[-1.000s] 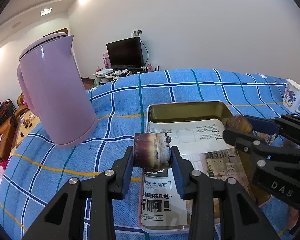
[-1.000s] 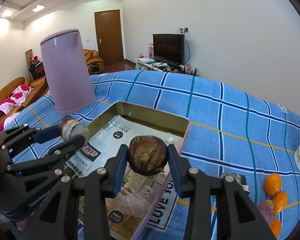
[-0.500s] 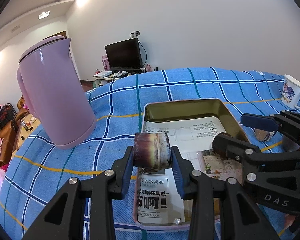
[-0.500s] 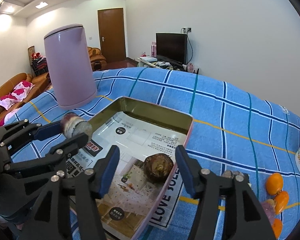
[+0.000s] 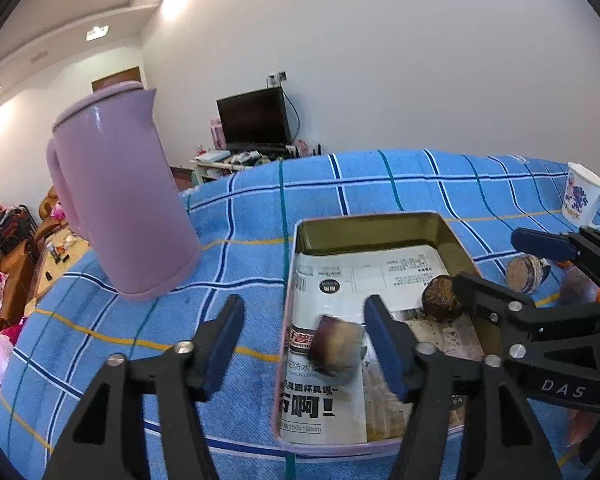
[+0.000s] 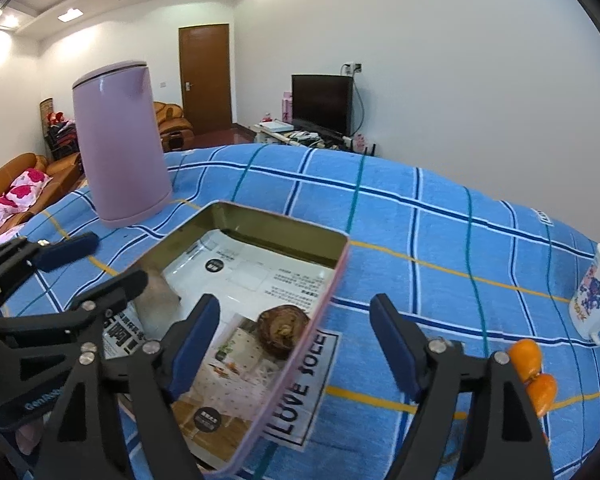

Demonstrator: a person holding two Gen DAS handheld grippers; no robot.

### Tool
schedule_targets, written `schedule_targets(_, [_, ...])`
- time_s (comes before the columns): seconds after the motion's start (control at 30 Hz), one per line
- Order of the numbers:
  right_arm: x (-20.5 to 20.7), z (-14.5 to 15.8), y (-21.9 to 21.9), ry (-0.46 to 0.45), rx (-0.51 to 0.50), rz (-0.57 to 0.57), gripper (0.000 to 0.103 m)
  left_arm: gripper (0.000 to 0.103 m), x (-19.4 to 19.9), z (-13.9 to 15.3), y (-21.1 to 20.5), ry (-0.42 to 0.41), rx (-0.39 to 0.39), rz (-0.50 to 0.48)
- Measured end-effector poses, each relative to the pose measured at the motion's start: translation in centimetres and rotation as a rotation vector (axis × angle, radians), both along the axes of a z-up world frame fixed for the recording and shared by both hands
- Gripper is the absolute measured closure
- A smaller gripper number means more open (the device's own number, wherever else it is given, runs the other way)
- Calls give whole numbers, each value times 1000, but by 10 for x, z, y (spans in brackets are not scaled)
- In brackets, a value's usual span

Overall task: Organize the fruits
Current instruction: 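Withdraw both open tools from the tin back toward the fruit cluster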

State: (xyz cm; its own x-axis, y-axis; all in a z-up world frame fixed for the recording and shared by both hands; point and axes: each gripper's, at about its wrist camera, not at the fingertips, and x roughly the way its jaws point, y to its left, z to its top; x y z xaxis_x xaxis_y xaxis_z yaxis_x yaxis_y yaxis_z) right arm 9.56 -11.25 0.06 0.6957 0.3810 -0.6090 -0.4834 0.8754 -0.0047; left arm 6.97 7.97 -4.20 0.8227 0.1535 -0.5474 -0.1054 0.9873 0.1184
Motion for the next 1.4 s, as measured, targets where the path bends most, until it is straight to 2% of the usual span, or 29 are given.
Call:
schedule_targets(0.07, [0, 1, -4, -2, 5, -14, 21, 30, -1, 2, 0, -8, -3, -4])
schedule_targets(0.73, [-21, 16, -24, -37, -21, -47, 15, 30, -14, 13, -7, -48, -28, 13])
schedule_targets(1.4, [-39, 23, -57, -60, -31, -96, 15, 30, -24, 23, -33, -69, -38, -14])
